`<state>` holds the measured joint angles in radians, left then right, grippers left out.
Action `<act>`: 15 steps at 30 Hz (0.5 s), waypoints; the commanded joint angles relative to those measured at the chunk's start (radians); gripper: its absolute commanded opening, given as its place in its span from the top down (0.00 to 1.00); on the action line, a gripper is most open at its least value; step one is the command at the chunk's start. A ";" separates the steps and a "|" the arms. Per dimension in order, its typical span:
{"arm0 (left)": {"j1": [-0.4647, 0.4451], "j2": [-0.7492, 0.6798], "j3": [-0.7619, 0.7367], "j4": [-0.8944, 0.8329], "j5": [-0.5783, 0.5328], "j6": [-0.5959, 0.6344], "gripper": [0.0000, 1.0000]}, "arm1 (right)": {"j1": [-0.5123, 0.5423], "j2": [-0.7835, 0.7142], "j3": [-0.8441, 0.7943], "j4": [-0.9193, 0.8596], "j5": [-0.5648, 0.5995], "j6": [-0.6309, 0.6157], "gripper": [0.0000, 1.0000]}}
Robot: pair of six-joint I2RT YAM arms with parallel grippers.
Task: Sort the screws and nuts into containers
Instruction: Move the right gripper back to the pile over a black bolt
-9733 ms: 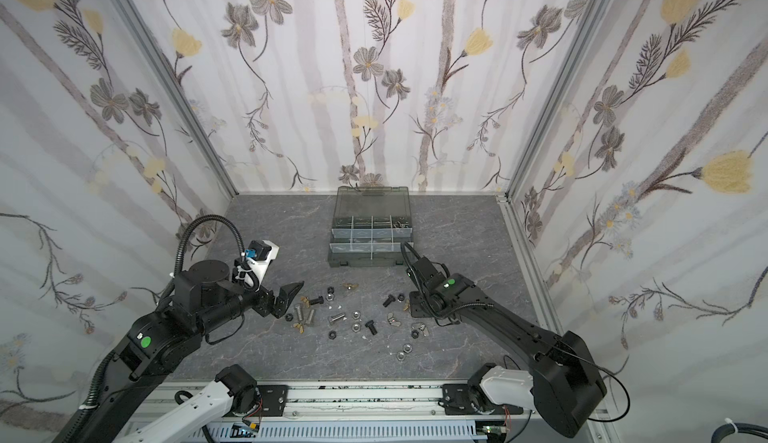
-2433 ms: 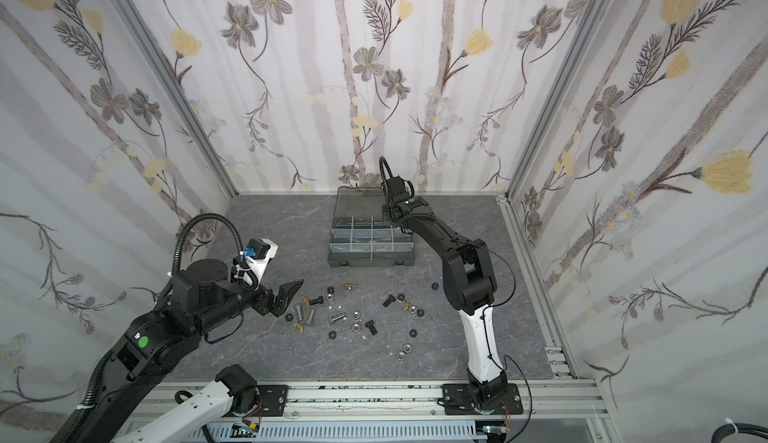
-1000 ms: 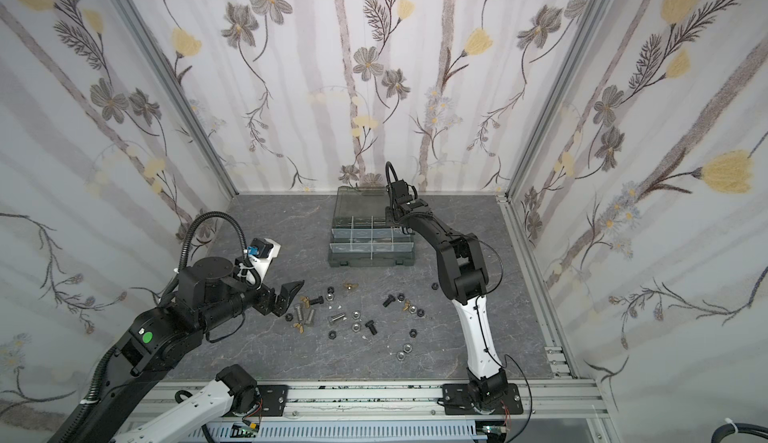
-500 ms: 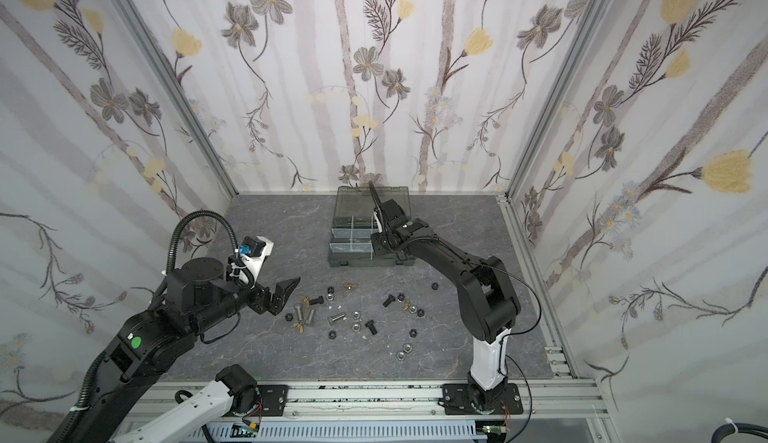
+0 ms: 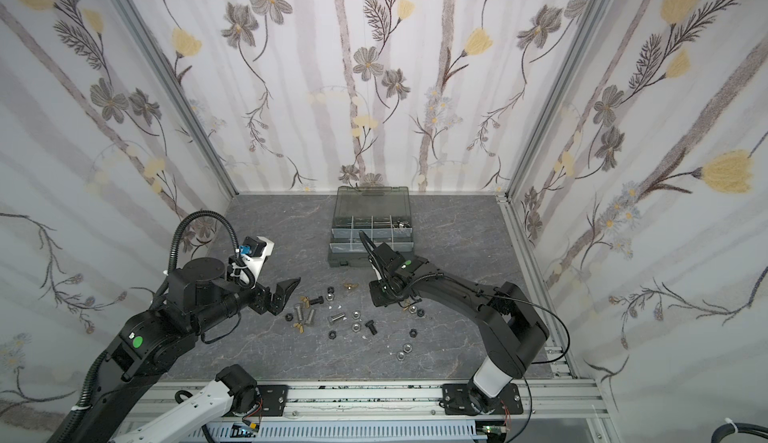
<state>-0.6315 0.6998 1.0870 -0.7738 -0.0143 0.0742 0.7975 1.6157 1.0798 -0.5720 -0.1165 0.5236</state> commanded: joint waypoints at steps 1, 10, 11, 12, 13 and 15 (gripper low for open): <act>0.000 -0.006 -0.010 0.037 0.009 -0.019 0.00 | 0.003 -0.013 -0.045 0.011 0.037 0.130 0.60; 0.000 0.000 -0.006 0.050 0.011 -0.017 0.00 | -0.018 0.057 -0.042 0.060 0.081 0.234 0.58; 0.000 0.000 -0.007 0.051 0.013 -0.016 0.00 | -0.021 0.068 -0.042 0.072 0.077 0.246 0.58; 0.000 -0.002 -0.008 0.049 0.013 -0.018 0.00 | -0.023 0.078 -0.041 0.084 0.075 0.256 0.58; 0.000 -0.003 -0.009 0.048 0.013 -0.018 0.00 | -0.024 0.085 -0.040 0.094 0.074 0.266 0.58; 0.000 -0.006 -0.010 0.048 0.011 -0.019 0.00 | -0.027 0.102 -0.036 0.105 0.084 0.286 0.58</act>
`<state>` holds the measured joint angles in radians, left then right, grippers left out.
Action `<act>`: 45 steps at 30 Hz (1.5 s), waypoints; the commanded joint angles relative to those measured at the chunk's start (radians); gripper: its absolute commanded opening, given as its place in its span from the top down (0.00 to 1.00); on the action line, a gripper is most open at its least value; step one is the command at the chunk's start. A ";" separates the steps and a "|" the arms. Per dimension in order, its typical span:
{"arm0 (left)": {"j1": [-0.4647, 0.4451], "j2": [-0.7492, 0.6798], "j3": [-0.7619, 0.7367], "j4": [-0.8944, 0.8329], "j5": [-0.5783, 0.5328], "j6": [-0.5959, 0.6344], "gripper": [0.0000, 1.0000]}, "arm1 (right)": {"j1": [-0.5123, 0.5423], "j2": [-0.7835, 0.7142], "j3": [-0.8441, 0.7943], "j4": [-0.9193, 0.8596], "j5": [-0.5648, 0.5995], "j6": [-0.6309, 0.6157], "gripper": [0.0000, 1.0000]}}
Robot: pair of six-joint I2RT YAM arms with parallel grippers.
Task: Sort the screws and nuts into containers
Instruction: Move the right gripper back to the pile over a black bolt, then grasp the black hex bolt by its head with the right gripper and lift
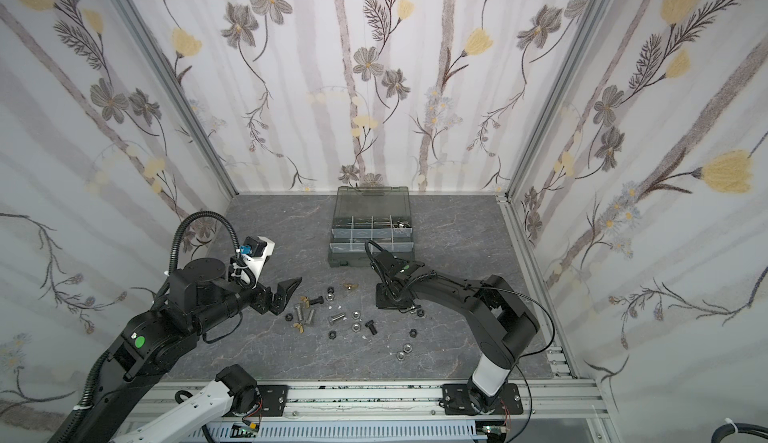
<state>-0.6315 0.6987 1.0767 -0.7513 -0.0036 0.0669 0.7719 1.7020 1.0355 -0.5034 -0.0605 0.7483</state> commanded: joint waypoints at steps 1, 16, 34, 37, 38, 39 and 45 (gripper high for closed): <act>0.000 -0.007 0.000 0.024 0.001 -0.012 0.00 | -0.005 0.021 0.009 0.042 0.031 0.069 0.58; 0.000 -0.023 -0.024 0.054 0.004 0.011 0.00 | -0.034 0.094 0.052 0.004 0.082 0.042 0.61; 0.001 -0.042 -0.037 0.053 -0.009 0.029 0.00 | -0.010 0.188 0.108 -0.040 0.120 -0.082 0.87; 0.001 -0.039 -0.034 0.047 -0.014 0.031 0.00 | -0.006 0.172 0.122 -0.045 0.126 -0.104 0.91; 0.001 -0.038 -0.034 0.046 -0.015 0.032 0.00 | -0.006 0.165 0.133 -0.052 0.127 -0.113 0.91; 0.000 -0.036 -0.034 0.047 -0.016 0.034 0.00 | -0.006 0.159 0.146 -0.061 0.128 -0.120 0.91; 0.000 -0.041 -0.038 0.055 -0.019 0.037 0.00 | -0.014 0.145 0.290 -0.161 0.147 -0.171 0.93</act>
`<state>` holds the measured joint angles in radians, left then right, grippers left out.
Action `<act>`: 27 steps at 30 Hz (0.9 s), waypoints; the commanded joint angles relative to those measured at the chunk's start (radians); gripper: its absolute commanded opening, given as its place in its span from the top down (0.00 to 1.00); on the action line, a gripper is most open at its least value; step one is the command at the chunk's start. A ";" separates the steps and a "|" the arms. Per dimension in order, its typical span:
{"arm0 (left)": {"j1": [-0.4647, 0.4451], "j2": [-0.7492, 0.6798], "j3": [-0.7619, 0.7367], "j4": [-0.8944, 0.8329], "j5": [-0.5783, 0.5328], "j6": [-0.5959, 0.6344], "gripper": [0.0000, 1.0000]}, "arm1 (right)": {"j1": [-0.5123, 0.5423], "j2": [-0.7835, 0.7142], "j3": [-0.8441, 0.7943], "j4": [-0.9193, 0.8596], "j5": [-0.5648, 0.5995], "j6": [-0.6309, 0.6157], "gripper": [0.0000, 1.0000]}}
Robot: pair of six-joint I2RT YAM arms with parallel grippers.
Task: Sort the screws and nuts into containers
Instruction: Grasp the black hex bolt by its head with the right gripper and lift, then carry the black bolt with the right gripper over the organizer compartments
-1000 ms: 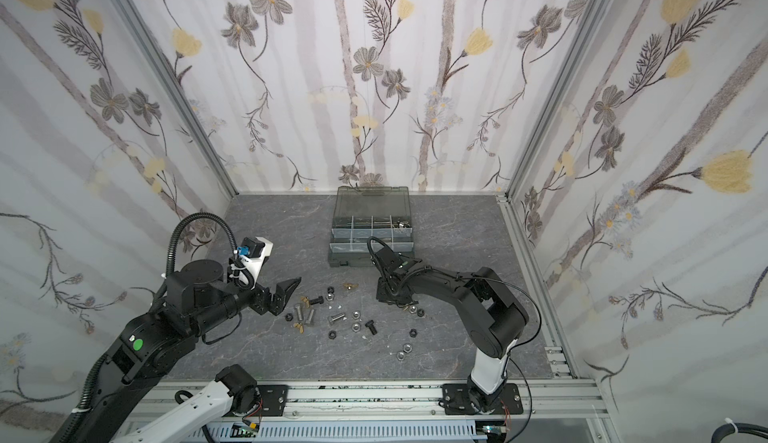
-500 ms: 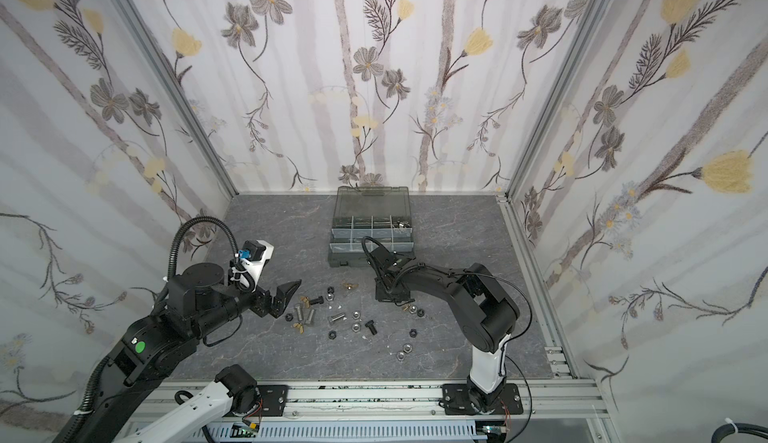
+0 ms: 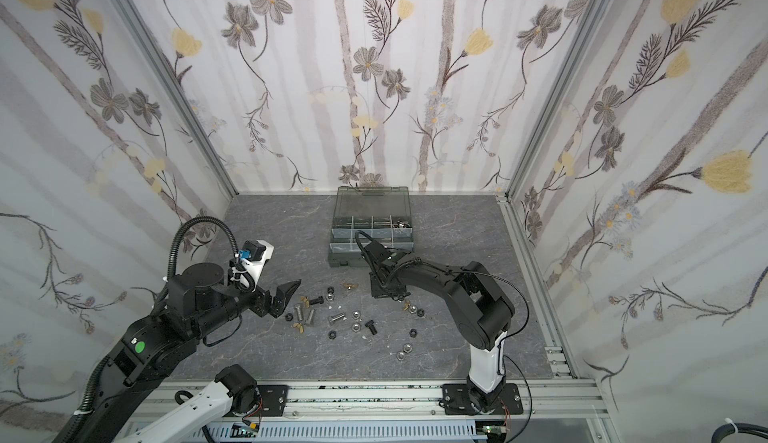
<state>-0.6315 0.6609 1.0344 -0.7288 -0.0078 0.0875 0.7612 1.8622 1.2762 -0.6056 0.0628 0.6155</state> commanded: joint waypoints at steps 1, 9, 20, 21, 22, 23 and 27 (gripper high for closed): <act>0.000 -0.004 0.005 0.033 -0.015 0.016 0.00 | -0.008 -0.016 0.083 -0.069 0.028 -0.047 0.93; 0.000 -0.028 -0.007 0.051 -0.015 0.029 0.00 | -0.081 0.043 0.370 -0.173 0.093 -0.149 0.93; 0.000 -0.046 -0.017 0.060 -0.019 0.031 0.00 | -0.182 0.270 0.779 -0.202 0.149 -0.262 0.94; 0.000 -0.046 -0.017 0.058 -0.018 0.031 0.00 | -0.185 0.299 0.813 -0.195 0.155 -0.270 0.94; 0.001 -0.046 -0.018 0.056 -0.018 0.031 0.00 | -0.189 0.324 0.841 -0.185 0.161 -0.277 0.93; 0.000 -0.046 -0.018 0.055 -0.019 0.031 0.00 | -0.194 0.350 0.864 -0.170 0.156 -0.285 0.92; 0.000 -0.046 -0.018 0.057 -0.018 0.024 0.00 | -0.212 0.415 0.897 -0.099 0.131 -0.288 0.91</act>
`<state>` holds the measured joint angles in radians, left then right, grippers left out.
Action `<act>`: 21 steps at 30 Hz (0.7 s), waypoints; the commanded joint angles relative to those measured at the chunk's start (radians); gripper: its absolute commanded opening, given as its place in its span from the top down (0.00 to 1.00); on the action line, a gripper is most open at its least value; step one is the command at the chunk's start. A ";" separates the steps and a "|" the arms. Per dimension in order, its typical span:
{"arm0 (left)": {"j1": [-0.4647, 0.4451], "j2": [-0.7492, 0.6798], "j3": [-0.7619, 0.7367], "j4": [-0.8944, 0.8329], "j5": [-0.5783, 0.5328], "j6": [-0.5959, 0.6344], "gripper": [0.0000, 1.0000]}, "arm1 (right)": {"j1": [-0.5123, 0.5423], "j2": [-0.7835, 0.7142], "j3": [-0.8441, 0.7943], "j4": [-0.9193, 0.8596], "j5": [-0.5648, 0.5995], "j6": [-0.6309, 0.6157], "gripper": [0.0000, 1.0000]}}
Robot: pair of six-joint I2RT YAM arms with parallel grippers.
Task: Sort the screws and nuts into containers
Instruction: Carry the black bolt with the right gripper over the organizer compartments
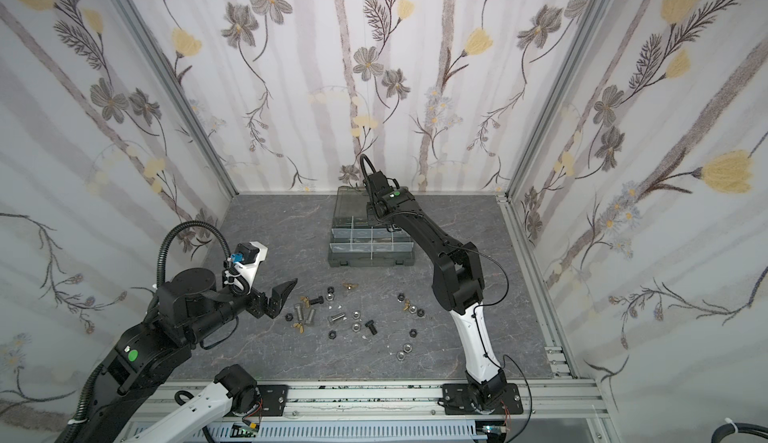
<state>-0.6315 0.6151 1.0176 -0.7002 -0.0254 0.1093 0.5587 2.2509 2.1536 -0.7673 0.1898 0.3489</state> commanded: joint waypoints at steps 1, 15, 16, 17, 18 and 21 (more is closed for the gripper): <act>0.001 0.000 -0.002 0.030 0.001 0.003 0.00 | -0.015 0.039 0.023 0.078 0.000 -0.022 0.91; 0.001 -0.017 -0.045 0.056 0.018 0.010 0.00 | -0.044 0.221 0.121 0.193 -0.062 0.004 0.91; 0.000 -0.018 -0.046 0.058 0.024 0.009 0.00 | -0.045 0.228 0.121 0.191 -0.061 0.006 0.91; 0.000 -0.020 -0.047 0.059 0.025 0.010 0.00 | -0.045 0.236 0.121 0.188 -0.060 0.009 0.91; 0.000 -0.020 -0.049 0.059 0.025 0.011 0.00 | -0.045 0.241 0.121 0.183 -0.057 0.010 0.91; 0.001 -0.021 -0.052 0.059 0.021 0.012 0.00 | -0.045 0.262 0.121 0.178 -0.054 0.013 0.91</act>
<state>-0.6315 0.5968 0.9695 -0.6846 -0.0135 0.1131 0.5140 2.5019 2.2646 -0.6094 0.1368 0.3473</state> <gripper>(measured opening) 0.998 0.141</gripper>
